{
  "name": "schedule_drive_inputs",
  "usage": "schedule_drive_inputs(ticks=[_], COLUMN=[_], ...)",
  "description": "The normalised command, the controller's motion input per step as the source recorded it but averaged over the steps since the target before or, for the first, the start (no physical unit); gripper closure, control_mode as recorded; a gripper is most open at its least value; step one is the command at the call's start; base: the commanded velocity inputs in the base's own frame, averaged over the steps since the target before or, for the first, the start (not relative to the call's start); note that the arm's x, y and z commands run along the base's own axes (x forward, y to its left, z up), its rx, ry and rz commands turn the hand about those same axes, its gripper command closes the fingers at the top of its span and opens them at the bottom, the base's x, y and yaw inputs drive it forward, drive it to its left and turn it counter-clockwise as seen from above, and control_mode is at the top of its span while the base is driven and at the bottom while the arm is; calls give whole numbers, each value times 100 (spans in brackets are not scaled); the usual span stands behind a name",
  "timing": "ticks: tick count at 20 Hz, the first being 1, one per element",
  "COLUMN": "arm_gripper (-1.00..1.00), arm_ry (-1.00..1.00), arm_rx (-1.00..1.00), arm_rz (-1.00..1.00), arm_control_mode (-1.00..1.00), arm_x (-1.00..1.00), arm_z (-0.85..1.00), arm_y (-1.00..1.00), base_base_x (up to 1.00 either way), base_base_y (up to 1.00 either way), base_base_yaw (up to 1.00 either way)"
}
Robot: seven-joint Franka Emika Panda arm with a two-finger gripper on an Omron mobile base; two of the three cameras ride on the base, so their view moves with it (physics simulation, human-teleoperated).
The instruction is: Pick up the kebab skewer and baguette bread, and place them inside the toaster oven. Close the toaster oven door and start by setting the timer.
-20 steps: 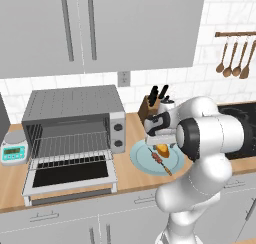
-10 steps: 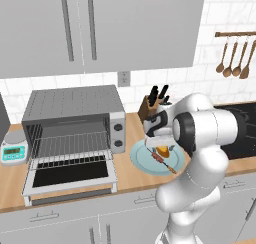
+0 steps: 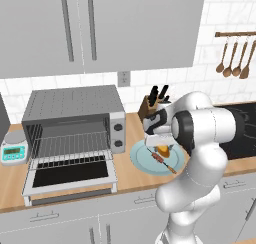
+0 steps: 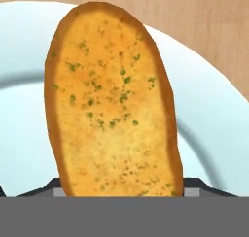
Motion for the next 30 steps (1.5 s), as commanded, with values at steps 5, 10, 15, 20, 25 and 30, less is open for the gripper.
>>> schedule_drive_inputs(ticks=[5,10,15,20,25,30], arm_gripper=[100,100,100,100,100,100], arm_ry=[0,0,0,2,4,5], arm_rx=[0,0,0,0,0,0], arm_rz=[0,4,10,7,2,4], arm_control_mode=[-100,-100,-100,-100,-100,-100], arm_x=[0,-27,-52,-61,-73,-75], arm_z=[0,35,97,90,90,69], arm_y=[0,-9,-11,-3,0,5], base_base_x=[0,0,0,0,0,0], base_base_y=[0,0,0,0,0,0], base_base_yaw=[0,0,0,0,0,0])
